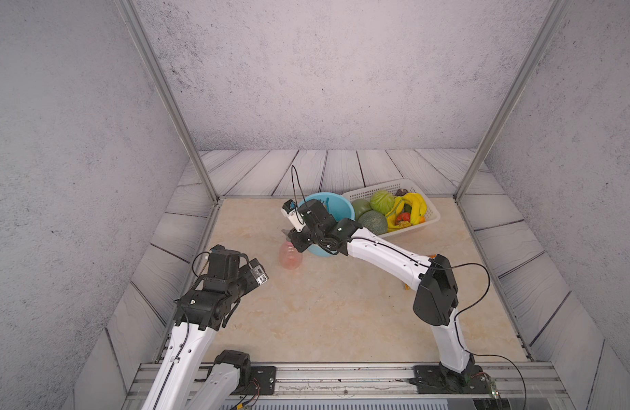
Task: Organize the gardening tools
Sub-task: Place the gardening tool at the center of the board.
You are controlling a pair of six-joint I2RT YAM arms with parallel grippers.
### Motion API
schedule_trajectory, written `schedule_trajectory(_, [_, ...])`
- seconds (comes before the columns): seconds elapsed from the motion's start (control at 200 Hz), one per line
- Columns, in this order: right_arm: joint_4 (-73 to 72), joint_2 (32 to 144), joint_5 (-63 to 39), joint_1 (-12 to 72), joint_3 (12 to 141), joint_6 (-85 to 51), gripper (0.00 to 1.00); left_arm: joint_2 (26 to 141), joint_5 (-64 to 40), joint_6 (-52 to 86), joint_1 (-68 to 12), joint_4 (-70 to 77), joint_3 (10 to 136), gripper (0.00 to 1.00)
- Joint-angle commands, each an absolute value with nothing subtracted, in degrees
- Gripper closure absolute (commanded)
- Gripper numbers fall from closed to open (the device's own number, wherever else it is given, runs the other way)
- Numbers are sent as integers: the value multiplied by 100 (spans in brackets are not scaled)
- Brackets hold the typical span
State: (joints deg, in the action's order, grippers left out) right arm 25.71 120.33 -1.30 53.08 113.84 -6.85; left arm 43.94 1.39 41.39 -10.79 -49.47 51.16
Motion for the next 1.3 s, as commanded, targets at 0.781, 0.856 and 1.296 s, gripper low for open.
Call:
schedule_trajectory(0.781, [2421,12540,44,5362,11399,-676,99,4462,-81,4087,-923,-4786,5177,1])
schedule_trajectory(0.856, [2391,12517,44,5374,11340,-677,98,4456,-87,4075,-914,-4784,5184,1])
schedule_trajectory(1.296, [2412,12238,234,5395,11241,-602,59,4490,-157,4122,-897,-4754,5203,1])
